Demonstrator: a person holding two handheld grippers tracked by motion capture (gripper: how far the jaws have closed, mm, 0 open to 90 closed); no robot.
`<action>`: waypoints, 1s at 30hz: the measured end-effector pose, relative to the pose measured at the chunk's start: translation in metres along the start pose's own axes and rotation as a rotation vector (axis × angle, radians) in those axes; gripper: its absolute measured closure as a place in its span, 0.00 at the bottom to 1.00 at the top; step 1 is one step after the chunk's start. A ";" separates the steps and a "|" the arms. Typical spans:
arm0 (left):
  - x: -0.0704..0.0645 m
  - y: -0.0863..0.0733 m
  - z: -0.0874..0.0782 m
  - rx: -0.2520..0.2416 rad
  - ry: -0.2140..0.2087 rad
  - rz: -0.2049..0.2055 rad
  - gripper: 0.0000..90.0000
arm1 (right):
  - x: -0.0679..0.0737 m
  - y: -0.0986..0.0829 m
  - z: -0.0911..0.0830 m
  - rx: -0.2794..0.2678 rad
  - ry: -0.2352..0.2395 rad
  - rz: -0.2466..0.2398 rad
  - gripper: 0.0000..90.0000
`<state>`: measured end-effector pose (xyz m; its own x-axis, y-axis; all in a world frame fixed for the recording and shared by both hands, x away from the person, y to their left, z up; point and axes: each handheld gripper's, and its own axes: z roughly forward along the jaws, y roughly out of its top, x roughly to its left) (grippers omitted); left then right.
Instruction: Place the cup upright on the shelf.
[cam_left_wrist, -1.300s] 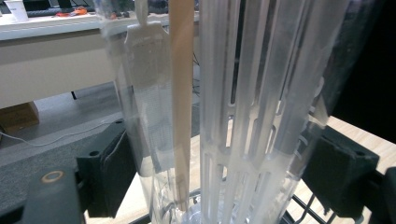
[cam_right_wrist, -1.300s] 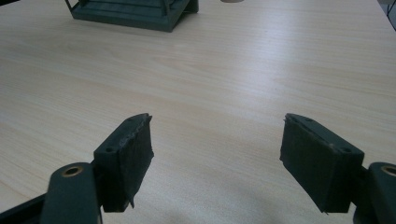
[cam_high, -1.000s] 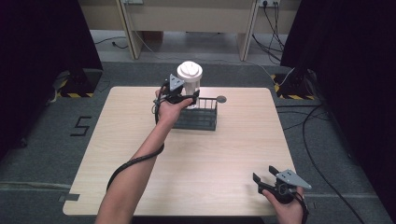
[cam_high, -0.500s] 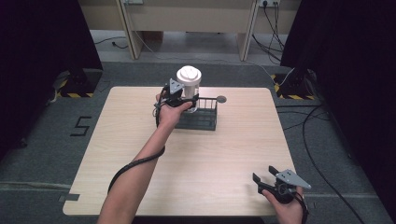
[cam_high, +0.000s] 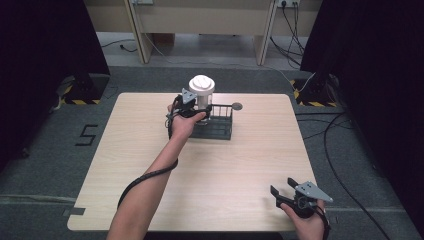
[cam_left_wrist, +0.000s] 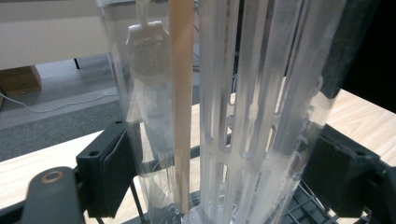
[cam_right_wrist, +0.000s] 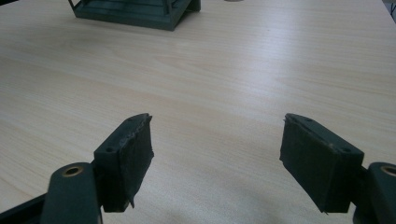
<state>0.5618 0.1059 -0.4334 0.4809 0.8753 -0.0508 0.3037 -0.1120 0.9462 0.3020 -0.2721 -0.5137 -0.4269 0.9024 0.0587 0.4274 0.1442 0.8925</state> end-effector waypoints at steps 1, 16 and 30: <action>0.000 -0.001 0.000 0.001 0.001 0.000 0.19 | 0.000 0.000 0.000 0.000 0.000 0.000 0.29; 0.000 -0.009 0.003 0.013 0.006 -0.027 0.19 | 0.001 0.000 0.000 0.008 0.002 0.001 0.29; -0.002 -0.012 0.000 0.027 -0.007 0.000 0.18 | 0.001 0.001 0.001 0.013 0.000 -0.007 0.29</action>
<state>0.5570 0.1061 -0.4447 0.4872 0.8717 -0.0528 0.3252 -0.1250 0.9373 0.3028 -0.2707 -0.5137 -0.4299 0.9014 0.0519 0.4342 0.1560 0.8872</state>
